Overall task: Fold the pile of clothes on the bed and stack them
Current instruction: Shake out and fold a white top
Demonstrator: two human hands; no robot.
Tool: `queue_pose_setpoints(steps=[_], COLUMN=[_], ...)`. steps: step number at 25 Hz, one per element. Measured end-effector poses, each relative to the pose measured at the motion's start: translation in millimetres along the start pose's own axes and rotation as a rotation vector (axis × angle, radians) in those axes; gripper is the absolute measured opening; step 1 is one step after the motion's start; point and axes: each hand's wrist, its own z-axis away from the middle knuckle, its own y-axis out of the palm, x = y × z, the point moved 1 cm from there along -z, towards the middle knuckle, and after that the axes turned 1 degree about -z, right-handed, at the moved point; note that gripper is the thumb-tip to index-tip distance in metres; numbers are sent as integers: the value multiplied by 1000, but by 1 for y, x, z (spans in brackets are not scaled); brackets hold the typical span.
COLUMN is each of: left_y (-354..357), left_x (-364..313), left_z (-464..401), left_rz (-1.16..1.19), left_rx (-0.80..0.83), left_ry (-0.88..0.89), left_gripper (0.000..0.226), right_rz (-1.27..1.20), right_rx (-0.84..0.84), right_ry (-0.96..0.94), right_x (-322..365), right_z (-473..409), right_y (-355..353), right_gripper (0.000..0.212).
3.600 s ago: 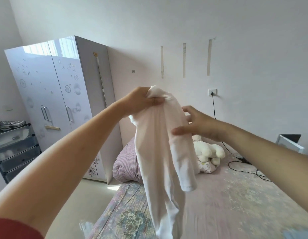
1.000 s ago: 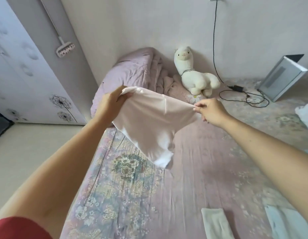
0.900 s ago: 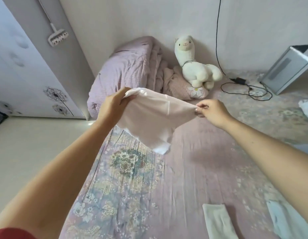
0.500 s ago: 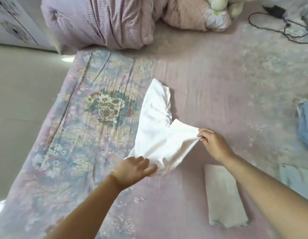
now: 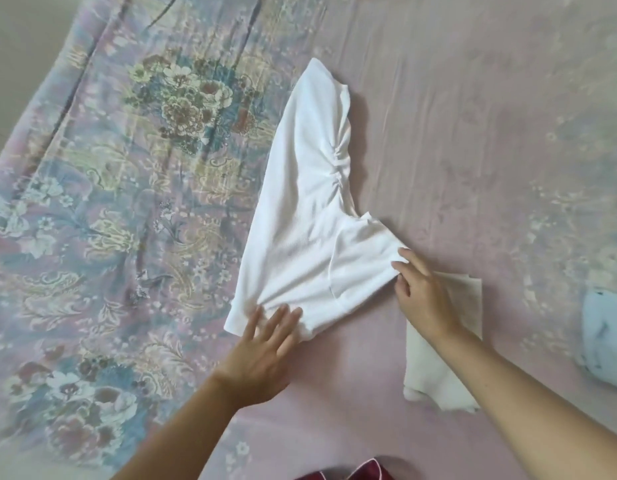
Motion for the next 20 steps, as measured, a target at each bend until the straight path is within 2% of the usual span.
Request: queue_pose_setpoints(steps=[2,4,5,7,9,10,12,13,14,16,17,19,20], left_y=[-10,-17,-18,-18,-15,-14,-10,-9,-8,-4,-3,-3,-7], left_x=[-1,3,7,16,23,26,34,38,43,55,60,72,76], left_z=[-6,-11,-10,-3,8,14,24,27,29,26,22,15,10], left_rz=[138,205,203,173,139,112,39,5,-32,-68,-64,-59,-56], left_rx=[-88,-148,-170,-194,-199,-203,-197,-162,-104,32,93,189,201], left_ry=[-52,-68,-81,-130,-154,-141,-87,-60,-36,-19,-16,7,19], left_gripper=[47,37,33,27,29,33,46,61,82,121,132,137,130], right_rz=[-96,-165,-182,-198,-170,-138,-68,-23,26,203,315,539,592], right_rx=[-112,-116,-78,102,263,270,172,171,244,545,561,536,554], right_ry=[-85,-236,-331,-475,-511,-506,-447,-394,-341,-324,-400,-545,-576], right_x=[33,73,91,122,130,125,101,87,76,60,60,61,59], right_z=[0,-7,-11,-19,-22,-20,-9,-2,4,7,4,-5,-10], right_y=[1,11,20,35,43,43,45,45,45,51,54,62,65], right_gripper=[25,31,31,36,55,63,57,54,63,94,103,111,113])
